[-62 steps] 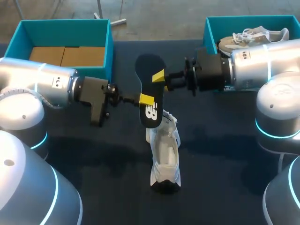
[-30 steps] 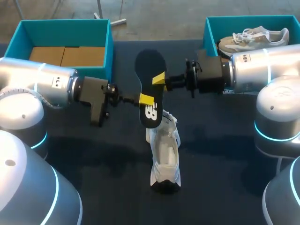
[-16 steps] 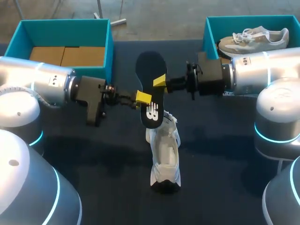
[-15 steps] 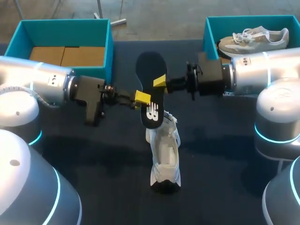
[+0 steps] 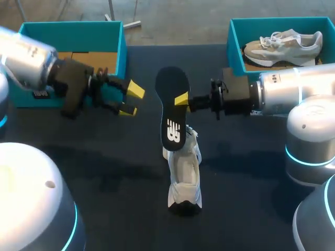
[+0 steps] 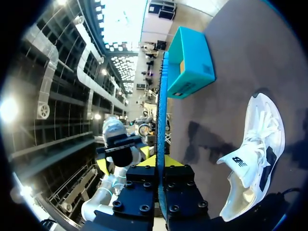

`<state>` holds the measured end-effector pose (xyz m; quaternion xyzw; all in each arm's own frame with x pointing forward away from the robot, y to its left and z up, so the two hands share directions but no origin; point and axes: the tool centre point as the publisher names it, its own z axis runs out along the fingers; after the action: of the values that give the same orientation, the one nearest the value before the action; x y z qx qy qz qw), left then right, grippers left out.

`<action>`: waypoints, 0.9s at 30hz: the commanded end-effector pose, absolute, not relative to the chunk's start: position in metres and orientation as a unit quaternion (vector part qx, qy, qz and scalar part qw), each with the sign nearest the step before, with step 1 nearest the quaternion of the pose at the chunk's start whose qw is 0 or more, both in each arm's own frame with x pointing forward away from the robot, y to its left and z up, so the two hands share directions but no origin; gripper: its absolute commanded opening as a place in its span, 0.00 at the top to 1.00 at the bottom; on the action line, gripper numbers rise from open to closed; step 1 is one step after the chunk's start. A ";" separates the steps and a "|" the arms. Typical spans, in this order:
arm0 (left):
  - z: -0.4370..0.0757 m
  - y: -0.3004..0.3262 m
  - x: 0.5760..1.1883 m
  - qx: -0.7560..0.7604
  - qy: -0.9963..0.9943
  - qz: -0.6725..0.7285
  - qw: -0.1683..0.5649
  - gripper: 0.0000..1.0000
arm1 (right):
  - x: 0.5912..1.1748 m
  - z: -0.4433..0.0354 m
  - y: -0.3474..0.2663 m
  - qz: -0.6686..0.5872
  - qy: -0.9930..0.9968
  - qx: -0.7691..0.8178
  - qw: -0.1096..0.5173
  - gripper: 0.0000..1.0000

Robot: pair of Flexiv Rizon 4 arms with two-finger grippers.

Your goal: Take the shoe out of the shoebox, open the shoe tongue, remove and reinsert the insole, then place the shoe into the shoebox

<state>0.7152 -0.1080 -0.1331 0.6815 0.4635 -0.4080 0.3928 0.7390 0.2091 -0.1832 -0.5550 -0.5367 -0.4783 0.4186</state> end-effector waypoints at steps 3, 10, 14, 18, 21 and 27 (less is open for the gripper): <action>-0.108 -0.098 0.728 0.743 0.476 -0.357 0.306 0.00 | 0.738 -0.185 0.212 -0.480 -0.535 -0.555 0.418 1.00; -0.108 -0.098 0.728 0.743 0.476 -0.357 0.306 0.00 | 0.738 -0.185 0.212 -0.480 -0.535 -0.555 0.418 1.00; -0.108 -0.098 0.728 0.743 0.476 -0.357 0.306 0.00 | 0.738 -0.185 0.212 -0.480 -0.535 -0.555 0.418 1.00; -0.096 -0.105 0.741 0.734 0.508 -0.353 0.280 0.00 | 0.738 -0.185 0.212 -0.480 -0.535 -0.555 0.418 1.00; -0.084 -0.108 0.756 0.731 0.534 -0.349 0.241 0.00 | 0.738 -0.185 0.212 -0.480 -0.535 -0.555 0.418 1.00; -0.068 -0.115 0.777 0.752 0.570 -0.298 0.147 0.00 | 0.738 -0.185 0.212 -0.480 -0.535 -0.555 0.418 1.00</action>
<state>0.7562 -0.1036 -0.0810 0.7169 0.5634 -0.3382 0.2328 0.7391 0.2098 -0.1849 -0.5533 -0.5355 -0.4802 0.4201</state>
